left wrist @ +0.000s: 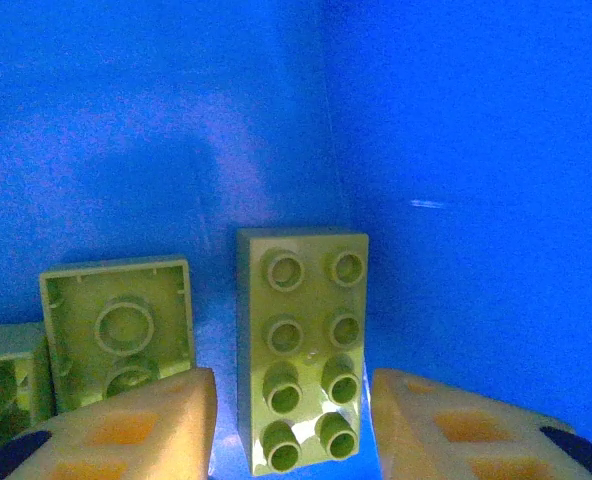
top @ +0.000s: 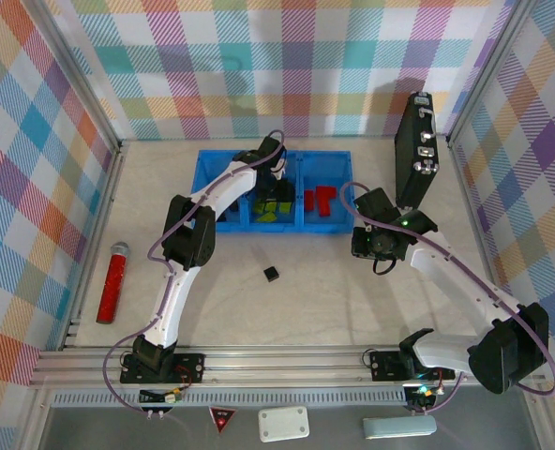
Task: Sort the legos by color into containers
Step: Place the lego in the container.
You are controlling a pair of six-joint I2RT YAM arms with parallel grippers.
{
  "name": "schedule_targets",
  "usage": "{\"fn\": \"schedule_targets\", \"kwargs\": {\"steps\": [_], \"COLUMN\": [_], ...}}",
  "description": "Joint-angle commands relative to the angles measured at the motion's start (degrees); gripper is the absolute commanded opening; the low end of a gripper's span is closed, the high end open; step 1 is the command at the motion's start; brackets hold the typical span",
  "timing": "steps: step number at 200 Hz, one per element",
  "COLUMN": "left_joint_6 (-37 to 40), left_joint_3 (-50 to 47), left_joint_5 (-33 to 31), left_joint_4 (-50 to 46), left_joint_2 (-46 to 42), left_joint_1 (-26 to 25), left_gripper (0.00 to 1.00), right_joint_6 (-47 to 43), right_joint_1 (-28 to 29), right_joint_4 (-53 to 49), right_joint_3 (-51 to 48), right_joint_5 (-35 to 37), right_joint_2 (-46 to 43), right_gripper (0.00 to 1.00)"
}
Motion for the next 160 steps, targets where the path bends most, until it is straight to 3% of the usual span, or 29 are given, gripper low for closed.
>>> {"fn": "schedule_targets", "kwargs": {"steps": [1,91,160], "left_joint_6": [0.7,0.3,-0.3], "left_joint_3": [1.9,-1.8,-14.2], "left_joint_5": [0.5,0.0,0.9], "left_joint_4": [-1.2,-2.5,-0.8], "left_joint_2": [-1.0,-11.4,-23.5], "left_joint_1": [0.2,0.3,4.0], "left_gripper": [0.45,0.45,0.45], "right_joint_6": [1.4,2.5,4.0], "right_joint_1": [-0.3,1.3,7.6], "right_joint_4": [-0.7,2.6,5.0], "right_joint_3": [-0.1,-0.1,2.7], "right_joint_5": [-0.6,-6.0,-6.4], "right_joint_2": [-1.4,0.9,7.5], "right_gripper": [0.32,0.32,0.32]}}
